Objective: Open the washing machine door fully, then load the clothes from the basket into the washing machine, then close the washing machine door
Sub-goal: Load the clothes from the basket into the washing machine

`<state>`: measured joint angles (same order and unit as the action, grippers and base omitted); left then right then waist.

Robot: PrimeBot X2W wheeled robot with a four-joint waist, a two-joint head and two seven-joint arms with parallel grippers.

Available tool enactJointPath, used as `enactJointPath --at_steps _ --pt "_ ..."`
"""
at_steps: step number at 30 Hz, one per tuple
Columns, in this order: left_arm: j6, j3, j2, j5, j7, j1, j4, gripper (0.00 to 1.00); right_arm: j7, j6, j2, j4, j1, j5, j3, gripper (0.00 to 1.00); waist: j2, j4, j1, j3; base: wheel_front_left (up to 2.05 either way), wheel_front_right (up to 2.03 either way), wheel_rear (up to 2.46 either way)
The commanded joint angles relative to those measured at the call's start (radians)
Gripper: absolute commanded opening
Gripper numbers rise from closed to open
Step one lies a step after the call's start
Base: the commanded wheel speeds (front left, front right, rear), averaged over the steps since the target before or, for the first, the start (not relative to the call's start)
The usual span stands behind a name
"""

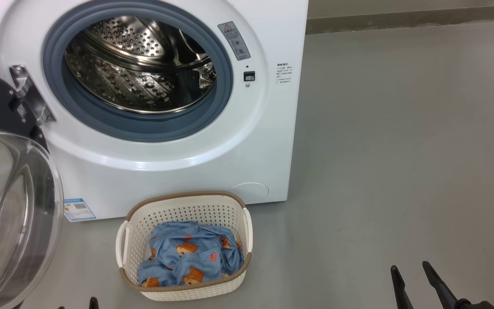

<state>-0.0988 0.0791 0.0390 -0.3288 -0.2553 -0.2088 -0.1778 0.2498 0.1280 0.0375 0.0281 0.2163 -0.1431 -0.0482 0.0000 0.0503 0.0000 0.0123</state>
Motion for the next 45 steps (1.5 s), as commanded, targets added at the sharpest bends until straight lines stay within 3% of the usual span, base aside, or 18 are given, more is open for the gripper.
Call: enactJointPath --at_steps 1,24,45 --pt "-0.001 0.033 0.011 0.011 -0.006 0.023 0.022 1.00 0.012 0.003 0.013 -0.024 -0.031 -0.013 0.022 1.00 0.0000 -0.003 0.0000 0.000 0.00 0.00 0.00" --pt "0.013 0.027 0.011 0.043 -0.006 0.016 0.031 1.00 0.012 0.003 0.013 -0.016 -0.037 -0.004 0.020 1.00 0.0000 -0.032 0.0000 0.007 0.00 0.00 0.00" --pt "-0.001 0.030 0.011 0.033 -0.006 0.016 0.022 1.00 0.012 0.003 0.013 -0.017 -0.039 -0.013 0.020 1.00 0.0000 -0.046 0.0000 -0.004 0.35 -0.35 0.00"
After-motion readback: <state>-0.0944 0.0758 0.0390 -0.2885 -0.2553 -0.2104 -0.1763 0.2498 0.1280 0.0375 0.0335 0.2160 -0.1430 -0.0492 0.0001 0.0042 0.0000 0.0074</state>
